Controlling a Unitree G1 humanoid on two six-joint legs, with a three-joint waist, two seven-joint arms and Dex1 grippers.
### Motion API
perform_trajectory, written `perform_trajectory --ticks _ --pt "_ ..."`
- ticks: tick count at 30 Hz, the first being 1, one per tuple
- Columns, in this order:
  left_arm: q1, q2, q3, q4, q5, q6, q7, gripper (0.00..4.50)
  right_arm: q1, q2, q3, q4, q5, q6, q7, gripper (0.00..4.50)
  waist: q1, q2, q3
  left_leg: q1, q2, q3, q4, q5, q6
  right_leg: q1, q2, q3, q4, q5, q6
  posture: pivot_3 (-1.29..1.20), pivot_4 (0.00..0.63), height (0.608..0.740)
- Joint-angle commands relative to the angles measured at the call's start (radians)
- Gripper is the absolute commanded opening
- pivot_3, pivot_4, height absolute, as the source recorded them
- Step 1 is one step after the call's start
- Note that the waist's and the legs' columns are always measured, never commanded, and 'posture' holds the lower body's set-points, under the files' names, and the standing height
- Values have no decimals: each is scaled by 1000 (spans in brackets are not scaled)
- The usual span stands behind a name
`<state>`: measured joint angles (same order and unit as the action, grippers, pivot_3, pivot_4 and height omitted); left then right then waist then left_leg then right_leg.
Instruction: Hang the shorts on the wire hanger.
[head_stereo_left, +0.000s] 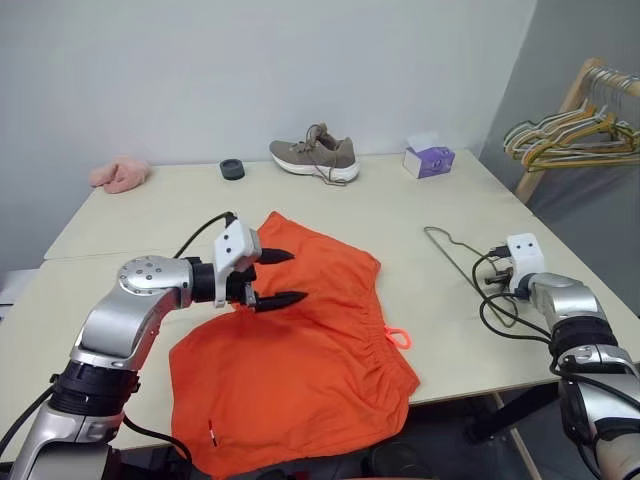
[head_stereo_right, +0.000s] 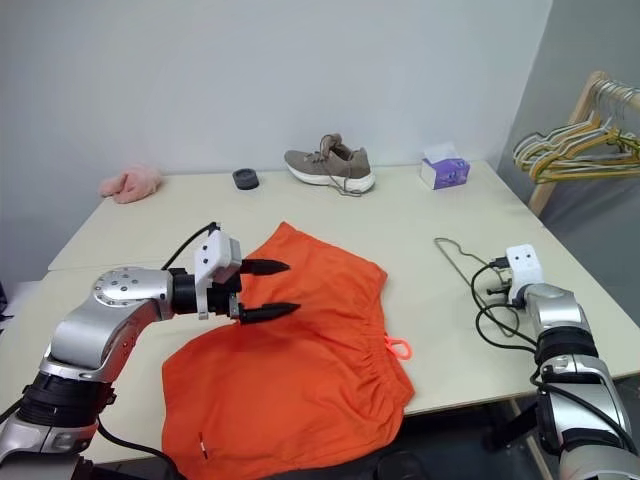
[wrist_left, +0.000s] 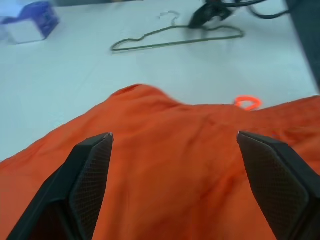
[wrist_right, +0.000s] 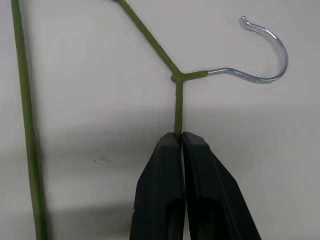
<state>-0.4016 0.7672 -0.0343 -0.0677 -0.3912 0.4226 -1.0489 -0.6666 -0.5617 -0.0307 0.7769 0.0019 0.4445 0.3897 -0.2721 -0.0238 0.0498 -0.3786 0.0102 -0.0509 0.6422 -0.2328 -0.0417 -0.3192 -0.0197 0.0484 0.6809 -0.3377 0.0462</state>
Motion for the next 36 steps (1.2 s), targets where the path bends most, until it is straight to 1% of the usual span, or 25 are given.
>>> perform_trajectory --ticks 1,6,10,13,15,18,22,28,33,36 --pt "-55 0 62 70 33 -47 54 4342 -24 -12 -5 -165 6 -79 31 10 -7 5 3 -1 0 0 0 0 0 0 0 0 0 0 0 -270 0 740" --pt "-118 -2 116 185 23 -9 102 4342 37 -42 56 -457 -7 -170 142 10 -8 6 3 -3 0 -2 -1 0 0 -3 0 -2 1 1 -1 -275 0 740" --pt "-140 -8 131 213 -6 62 94 4342 72 -49 87 -589 -23 -230 187 10 -5 6 3 -4 0 -3 -1 0 0 -3 -1 -3 0 1 -1 -284 0 740" --pt "-153 0 132 227 -49 156 63 4342 87 -45 134 -721 -27 -314 243 10 -5 7 4 -5 -1 -3 -1 -1 0 -4 -2 -3 0 1 -1 -284 0 740" --pt "-166 4 130 239 -59 188 45 4342 88 -40 158 -781 -22 -360 276 10 -5 7 4 -5 -1 -3 -1 -1 0 -4 -2 -3 1 1 -1 -284 0 740" --pt "-183 10 120 258 -61 215 18 4342 81 -40 182 -824 -31 -422 302 10 -5 7 4 -5 -1 -4 -1 -1 0 -4 -2 -4 1 1 0 -284 0 740" --pt "-197 21 74 258 -56 256 -57 4342 57 -28 213 -880 -18 -473 353 10 -5 7 4 -4 -1 -4 -1 -1 0 -3 -2 -4 1 1 -1 -290 0 740" --pt "-175 42 3 182 -84 340 -176 4342 39 -16 258 -911 -38 -541 396 10 -5 7 4 -4 -1 -5 -1 0 0 -4 -2 -4 1 1 -1 -292 0 740" --pt "-157 47 -41 166 -59 326 -200 4342 23 3 272 -916 -43 -567 408 10 -5 7 4 -4 -1 -5 -1 0 0 -4 -2 -4 1 1 -1 -293 0 740" --pt "-148 45 -57 140 -73 326 -228 4342 18 15 276 -924 -38 -574 416 10 -5 7 4 -4 -1 -5 -1 0 0 -4 -2 -4 2 1 -1 -292 0 740"
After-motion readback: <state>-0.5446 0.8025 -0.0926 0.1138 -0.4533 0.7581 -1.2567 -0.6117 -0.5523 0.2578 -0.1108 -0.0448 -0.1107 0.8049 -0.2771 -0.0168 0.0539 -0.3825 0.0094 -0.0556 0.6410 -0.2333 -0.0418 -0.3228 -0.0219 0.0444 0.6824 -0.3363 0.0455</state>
